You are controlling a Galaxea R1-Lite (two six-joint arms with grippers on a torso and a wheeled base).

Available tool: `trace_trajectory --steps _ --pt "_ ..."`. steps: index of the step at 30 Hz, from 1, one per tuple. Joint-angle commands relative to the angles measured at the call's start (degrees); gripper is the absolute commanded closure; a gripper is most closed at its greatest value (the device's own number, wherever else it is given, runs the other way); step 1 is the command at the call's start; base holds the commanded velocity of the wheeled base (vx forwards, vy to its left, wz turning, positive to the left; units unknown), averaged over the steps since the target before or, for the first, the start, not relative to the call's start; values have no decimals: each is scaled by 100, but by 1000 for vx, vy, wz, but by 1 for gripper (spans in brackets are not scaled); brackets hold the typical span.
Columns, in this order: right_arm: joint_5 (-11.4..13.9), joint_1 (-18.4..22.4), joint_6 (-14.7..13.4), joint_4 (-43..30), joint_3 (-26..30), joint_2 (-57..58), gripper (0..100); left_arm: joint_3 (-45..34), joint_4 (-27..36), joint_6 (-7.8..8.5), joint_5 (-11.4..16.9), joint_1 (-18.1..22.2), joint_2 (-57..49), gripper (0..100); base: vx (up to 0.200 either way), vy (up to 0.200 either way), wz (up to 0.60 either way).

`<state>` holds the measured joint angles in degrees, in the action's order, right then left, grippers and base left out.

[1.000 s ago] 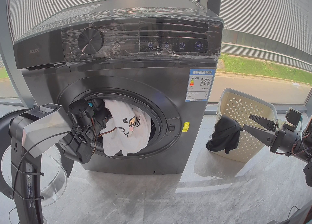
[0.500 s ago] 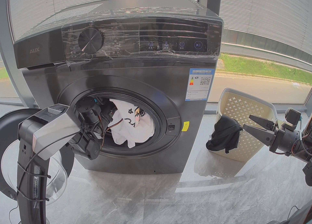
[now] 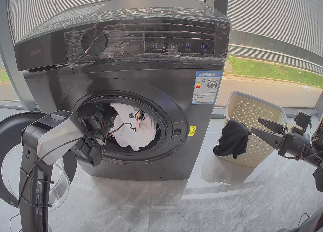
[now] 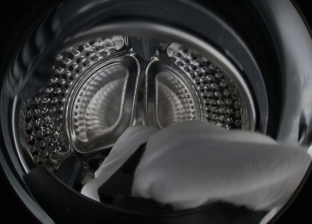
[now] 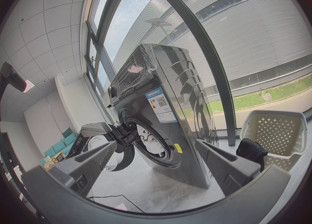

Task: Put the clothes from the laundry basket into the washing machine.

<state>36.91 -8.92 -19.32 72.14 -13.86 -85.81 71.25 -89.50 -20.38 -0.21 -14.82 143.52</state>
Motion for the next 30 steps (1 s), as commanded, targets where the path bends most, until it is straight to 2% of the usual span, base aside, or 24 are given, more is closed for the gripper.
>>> trace_trajectory --steps 1,12,22,30 --pt "0 5 -1 1 -3 -15 0 38 82 78 21 32 211 100 0 0 0" --pt "0 5 -1 1 15 -32 0 688 73 34 -6 94 352 100 0 0 0" --pt "0 5 16 1 6 -129 0 943 82 8 -14 76 677 100 0 0 0" --pt "0 5 16 1 6 -191 0 1541 82 -10 -23 111 783 100 0 0 0"
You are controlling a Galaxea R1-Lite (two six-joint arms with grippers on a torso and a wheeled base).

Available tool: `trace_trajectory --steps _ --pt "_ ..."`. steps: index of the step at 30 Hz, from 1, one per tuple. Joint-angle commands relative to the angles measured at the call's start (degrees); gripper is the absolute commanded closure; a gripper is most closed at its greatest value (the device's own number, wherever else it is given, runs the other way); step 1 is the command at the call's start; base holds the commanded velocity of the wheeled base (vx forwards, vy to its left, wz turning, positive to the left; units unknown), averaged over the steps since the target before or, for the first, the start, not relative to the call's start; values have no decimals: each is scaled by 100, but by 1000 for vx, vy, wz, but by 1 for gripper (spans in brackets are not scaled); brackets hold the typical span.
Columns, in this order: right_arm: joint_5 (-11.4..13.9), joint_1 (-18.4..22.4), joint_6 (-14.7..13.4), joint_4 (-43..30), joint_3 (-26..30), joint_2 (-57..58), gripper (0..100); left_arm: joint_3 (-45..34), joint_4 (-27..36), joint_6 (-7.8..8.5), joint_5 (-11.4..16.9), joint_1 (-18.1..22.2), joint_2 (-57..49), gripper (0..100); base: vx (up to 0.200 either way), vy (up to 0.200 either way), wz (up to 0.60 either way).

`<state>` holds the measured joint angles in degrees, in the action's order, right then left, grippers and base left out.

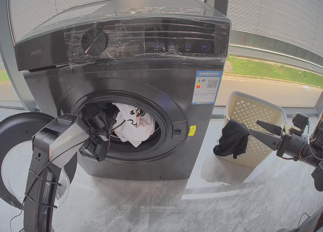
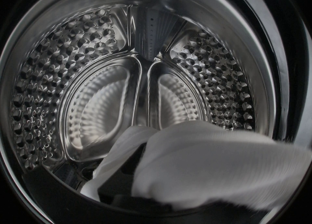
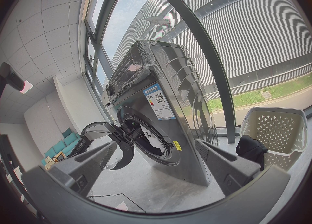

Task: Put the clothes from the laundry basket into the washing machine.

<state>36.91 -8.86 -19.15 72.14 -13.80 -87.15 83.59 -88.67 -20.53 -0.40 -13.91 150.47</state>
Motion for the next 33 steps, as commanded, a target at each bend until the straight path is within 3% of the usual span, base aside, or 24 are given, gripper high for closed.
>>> trace_trajectory --steps 1,20,33 --pt "0 -1 -1 10 0 -56 0 351 -1 14 -4 20 79 100 0 0 0" --pt "9 -1 8 1 9 -127 0 1133 8 23 14 108 281 100 0 0 0" --pt "9 -10 25 1 9 -171 0 931 52 14 58 125 396 100 0 0 0"
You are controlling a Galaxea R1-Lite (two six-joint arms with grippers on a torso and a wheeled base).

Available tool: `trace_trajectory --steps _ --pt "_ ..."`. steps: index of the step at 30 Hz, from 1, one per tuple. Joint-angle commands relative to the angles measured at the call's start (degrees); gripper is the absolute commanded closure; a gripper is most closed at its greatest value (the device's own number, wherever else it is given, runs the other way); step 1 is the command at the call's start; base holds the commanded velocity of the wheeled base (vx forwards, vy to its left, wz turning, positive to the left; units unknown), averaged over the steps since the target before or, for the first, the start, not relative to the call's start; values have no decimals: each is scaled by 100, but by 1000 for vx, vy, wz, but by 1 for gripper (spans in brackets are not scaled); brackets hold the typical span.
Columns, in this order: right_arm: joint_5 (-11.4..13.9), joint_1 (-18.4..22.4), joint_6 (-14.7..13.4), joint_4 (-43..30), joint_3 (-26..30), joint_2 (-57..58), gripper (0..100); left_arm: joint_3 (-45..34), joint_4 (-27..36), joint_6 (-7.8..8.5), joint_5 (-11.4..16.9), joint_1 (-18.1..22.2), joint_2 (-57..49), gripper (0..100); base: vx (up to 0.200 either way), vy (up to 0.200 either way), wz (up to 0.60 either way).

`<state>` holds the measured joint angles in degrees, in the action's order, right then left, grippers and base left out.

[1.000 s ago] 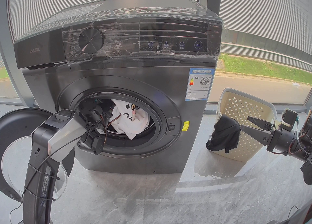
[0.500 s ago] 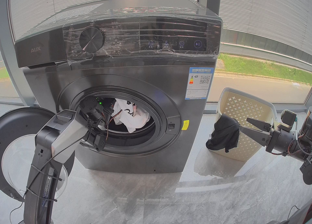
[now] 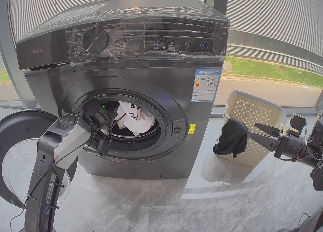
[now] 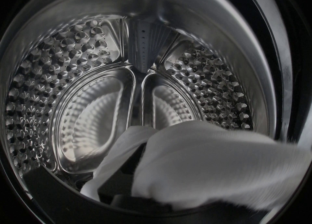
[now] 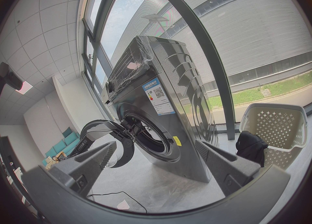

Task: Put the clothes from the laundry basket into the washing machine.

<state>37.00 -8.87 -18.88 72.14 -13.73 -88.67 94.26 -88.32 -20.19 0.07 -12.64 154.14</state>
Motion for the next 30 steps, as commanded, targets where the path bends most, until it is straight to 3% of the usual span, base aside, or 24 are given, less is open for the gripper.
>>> trace_trajectory --steps 1,2,21,24,27,30 --pt "0 -9 -1 1 2 -18 0 -145 8 -20 10 -1 29 100 0 0 0" --pt "0 -9 -1 1 2 -18 0 -224 8 -29 19 -1 37 0 0 0 0" --pt "0 -35 7 10 -7 -53 0 -224 192 15 177 -116 398 0 0 0 0" --pt "0 -35 7 1 2 -53 0 93 245 -55 72 -98 494 0 0 0 0" --pt "0 -35 7 1 10 -53 0 304 245 -222 -218 -63 477 0 0 0 0" --pt "0 -35 7 1 10 -80 0 444 254 -231 -271 -72 389 0 0 0 0"
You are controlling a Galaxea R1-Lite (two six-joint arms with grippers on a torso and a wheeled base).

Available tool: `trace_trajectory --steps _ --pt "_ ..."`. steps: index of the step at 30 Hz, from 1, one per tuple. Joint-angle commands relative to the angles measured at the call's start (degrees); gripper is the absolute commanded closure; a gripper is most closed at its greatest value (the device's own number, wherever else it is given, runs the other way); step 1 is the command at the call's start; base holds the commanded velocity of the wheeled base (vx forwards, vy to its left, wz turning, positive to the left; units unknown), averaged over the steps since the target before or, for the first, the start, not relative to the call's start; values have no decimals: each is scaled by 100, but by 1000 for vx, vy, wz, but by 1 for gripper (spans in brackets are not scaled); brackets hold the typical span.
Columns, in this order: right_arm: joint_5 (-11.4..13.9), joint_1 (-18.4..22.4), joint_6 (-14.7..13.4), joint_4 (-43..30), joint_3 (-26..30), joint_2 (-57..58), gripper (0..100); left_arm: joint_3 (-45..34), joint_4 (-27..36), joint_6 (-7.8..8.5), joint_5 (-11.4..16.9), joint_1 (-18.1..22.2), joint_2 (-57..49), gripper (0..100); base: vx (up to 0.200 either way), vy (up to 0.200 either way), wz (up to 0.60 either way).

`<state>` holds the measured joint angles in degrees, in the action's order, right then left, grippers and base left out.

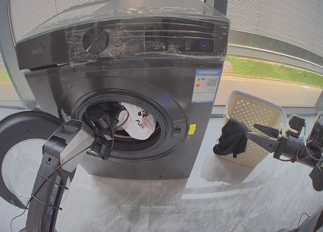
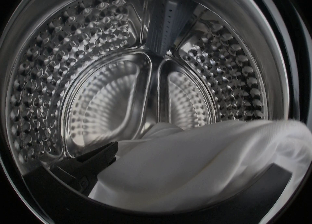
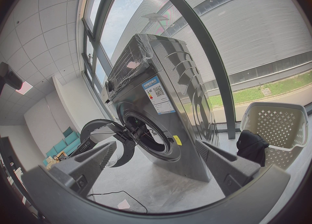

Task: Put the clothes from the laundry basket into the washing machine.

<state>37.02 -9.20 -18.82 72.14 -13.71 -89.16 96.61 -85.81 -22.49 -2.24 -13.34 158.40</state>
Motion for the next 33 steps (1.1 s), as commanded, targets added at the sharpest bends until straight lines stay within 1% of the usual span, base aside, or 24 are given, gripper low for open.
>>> trace_trajectory --steps 1,4,6,10,12,16,18,22,24,27,28,29,31,32,33 --pt "7 -11 10 1 0 -57 0 156 12 26 -22 -37 -20 0 0 0 0" --pt "-2 -20 10 1 -8 -84 0 -239 56 149 -22 -134 147 0 0 0 0" --pt "7 -20 10 1 -8 -84 0 -433 64 149 -31 -169 270 0 0 0 0" --pt "-2 -20 10 1 9 -57 0 -468 187 140 -57 -160 340 0 0 0 0" --pt "-2 -20 10 1 9 -75 0 -617 407 193 -66 -134 340 0 0 0 0" --pt "7 -20 10 1 -17 -84 0 -591 416 210 -75 -134 349 0 0 0 0" --pt "7 -20 10 1 0 -75 0 -406 433 210 -66 -134 331 0 0 0 0" --pt "7 -20 19 1 27 -75 0 253 583 193 -57 -73 358 0 0 0 0" --pt "7 -20 19 1 27 -75 0 473 706 157 -66 -46 358 0 0 0 0" --pt "7 -20 19 1 27 -75 0 974 767 157 -66 -46 437 0 0 0 0" --pt "7 -20 19 1 27 -75 0 991 767 157 -66 -46 437 0 0 0 0" --pt "7 -20 19 1 27 -84 0 1088 811 201 -57 -46 481 0 0 0 0" --pt "7 -20 19 1 18 -84 0 1018 1005 254 -39 -55 507 0 0 0 0" --pt "7 -20 19 10 18 -84 0 991 1075 307 -39 -55 525 0 0 0 0" --pt "7 -29 19 1 18 -84 0 947 1268 474 -22 -55 569 0 0 0 0"
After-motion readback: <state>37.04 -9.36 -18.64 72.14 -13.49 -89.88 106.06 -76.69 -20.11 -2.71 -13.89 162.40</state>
